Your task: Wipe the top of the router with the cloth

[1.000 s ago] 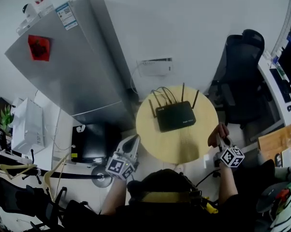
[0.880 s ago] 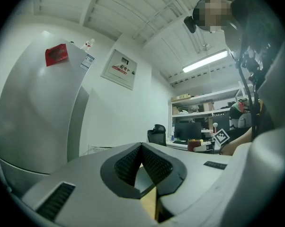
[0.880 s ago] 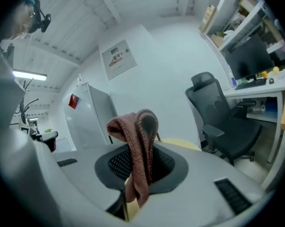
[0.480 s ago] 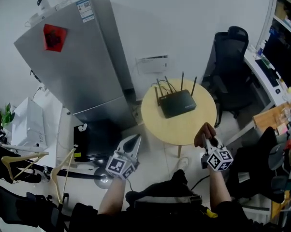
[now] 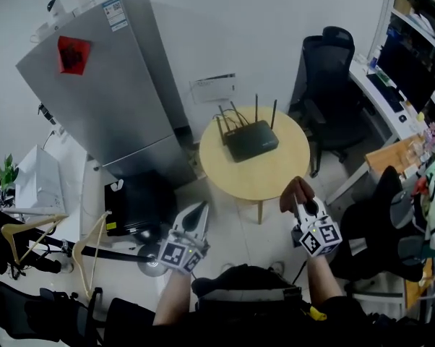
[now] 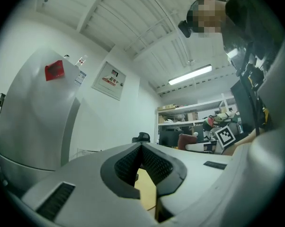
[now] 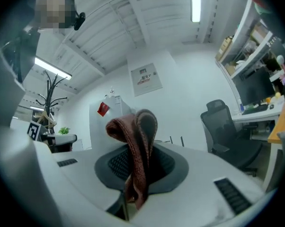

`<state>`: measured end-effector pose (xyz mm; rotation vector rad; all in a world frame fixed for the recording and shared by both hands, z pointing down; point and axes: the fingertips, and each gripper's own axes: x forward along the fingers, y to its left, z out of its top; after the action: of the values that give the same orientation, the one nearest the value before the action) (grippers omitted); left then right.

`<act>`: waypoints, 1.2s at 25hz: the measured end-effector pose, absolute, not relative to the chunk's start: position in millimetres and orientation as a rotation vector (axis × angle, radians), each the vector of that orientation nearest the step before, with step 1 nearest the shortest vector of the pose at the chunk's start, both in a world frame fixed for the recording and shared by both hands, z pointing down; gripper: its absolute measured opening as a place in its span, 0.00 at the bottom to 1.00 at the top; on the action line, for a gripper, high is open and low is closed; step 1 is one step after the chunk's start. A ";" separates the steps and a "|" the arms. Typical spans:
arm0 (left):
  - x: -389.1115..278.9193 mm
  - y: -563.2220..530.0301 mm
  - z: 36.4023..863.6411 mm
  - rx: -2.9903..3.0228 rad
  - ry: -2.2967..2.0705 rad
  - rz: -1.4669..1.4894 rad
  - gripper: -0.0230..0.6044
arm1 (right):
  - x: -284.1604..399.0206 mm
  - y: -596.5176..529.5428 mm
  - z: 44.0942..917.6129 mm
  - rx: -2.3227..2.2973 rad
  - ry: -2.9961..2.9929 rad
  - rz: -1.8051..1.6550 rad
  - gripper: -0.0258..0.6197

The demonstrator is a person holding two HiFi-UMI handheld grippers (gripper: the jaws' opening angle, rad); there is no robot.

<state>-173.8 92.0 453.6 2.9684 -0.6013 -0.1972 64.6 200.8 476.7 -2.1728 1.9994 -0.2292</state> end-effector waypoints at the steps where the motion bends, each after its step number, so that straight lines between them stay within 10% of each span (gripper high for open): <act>1: -171.1 96.3 457.0 2.947 -0.618 -0.196 0.03 | 65.3 208.7 478.1 -2.156 1.988 -0.251 0.13; 30: -136.2 126.2 452.1 2.918 -0.770 -0.255 0.03 | 123.4 239.0 482.0 -2.159 2.032 -0.244 0.13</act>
<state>-136.2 126.2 452.1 2.9184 -0.7695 -0.2552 123.4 239.0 482.0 -2.1591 2.0322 -0.2444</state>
